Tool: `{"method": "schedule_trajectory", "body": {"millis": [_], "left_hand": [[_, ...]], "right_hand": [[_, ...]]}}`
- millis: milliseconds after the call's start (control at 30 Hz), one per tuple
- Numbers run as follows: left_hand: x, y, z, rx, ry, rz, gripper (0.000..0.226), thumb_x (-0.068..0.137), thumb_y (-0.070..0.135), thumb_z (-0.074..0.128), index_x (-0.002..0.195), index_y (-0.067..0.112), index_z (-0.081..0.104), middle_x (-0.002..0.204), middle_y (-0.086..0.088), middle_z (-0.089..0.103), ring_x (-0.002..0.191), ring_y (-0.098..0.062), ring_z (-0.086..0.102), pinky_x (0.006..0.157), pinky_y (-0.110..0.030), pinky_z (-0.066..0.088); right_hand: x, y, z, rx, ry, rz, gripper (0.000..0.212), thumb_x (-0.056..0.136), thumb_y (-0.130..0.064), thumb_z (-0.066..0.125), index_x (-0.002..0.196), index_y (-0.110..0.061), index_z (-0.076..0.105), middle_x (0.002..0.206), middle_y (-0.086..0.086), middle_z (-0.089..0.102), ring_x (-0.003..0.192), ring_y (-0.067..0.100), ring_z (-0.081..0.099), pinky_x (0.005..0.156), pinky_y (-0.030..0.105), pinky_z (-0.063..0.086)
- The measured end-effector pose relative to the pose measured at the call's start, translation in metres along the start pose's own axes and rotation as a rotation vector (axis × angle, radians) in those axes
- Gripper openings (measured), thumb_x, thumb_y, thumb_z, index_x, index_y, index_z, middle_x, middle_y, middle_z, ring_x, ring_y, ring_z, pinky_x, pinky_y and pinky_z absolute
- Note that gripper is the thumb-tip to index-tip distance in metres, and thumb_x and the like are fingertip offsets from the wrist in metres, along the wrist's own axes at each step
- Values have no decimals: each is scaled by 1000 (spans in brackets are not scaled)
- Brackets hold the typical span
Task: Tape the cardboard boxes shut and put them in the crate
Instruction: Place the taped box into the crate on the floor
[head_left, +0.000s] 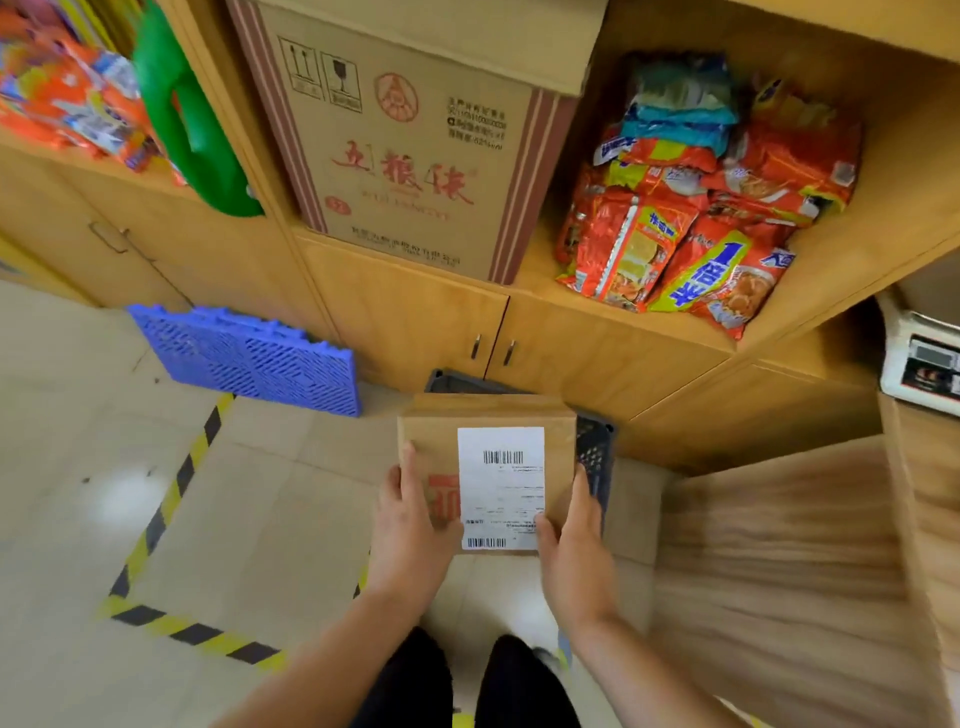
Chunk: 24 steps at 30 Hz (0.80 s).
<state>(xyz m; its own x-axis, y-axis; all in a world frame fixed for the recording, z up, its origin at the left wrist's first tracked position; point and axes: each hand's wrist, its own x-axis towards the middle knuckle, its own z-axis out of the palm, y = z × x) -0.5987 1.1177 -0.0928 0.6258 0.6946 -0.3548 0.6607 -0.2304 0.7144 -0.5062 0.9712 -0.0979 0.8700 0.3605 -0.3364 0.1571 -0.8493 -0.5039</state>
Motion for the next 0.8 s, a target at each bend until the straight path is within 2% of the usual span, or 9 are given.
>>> {"method": "schedule_trajectory", "body": {"millis": [67,200,333,433,567,667,800], "left_hand": [[26,-8,10,87,-40,16,100,77,20,69,151,27,1,138,-3,30,119,-18,31,95,-24,31],[75,-32,46,165,-127,-14,96,81,18,66,150,34,0,152,-9,9,140,-23,9,107,-31,30],[126,-73,98,236,-140,-50,98,80,19,66,150,34,-1,153,-10,6,142,-25,5,108,-35,32],[162,-107,138,251,-159,-81,99,79,17,67,151,33,1,154,-10,3,142,-25,2,110,-35,29],[208,-147,180,295,-170,-73,95,80,15,67,151,31,6,156,-11,4,142,-27,3,113,-39,23],[238,-173,206,323,-165,-62,90,80,16,65,150,31,10,155,-11,7,140,-26,6,112,-40,25],[267,-212,235,368,-188,-81,92,81,22,68,151,30,9,155,-10,7,141,-28,6,110,-44,29]], "right_hand": [[17,1,18,13,4,39,73,97,-36,46,152,-27,-2,148,2,26,96,26,63,67,39,53],[58,17,53,-67,8,95,74,97,-37,45,152,-20,-3,147,2,31,109,23,59,77,36,53],[106,46,101,-50,-24,124,75,97,-32,48,152,-19,-2,149,3,30,127,19,45,94,30,44],[141,71,146,-27,-29,159,79,95,-27,54,152,-18,1,150,7,29,137,20,27,110,29,28],[182,101,206,55,-68,211,77,96,-23,53,152,-16,0,153,8,21,138,24,18,114,31,19],[207,121,246,94,-97,231,77,97,-21,51,152,-16,-2,150,8,26,135,26,21,112,33,20],[231,141,292,60,-141,176,83,95,-13,51,151,-22,-9,148,4,21,132,24,21,114,37,21]]}}
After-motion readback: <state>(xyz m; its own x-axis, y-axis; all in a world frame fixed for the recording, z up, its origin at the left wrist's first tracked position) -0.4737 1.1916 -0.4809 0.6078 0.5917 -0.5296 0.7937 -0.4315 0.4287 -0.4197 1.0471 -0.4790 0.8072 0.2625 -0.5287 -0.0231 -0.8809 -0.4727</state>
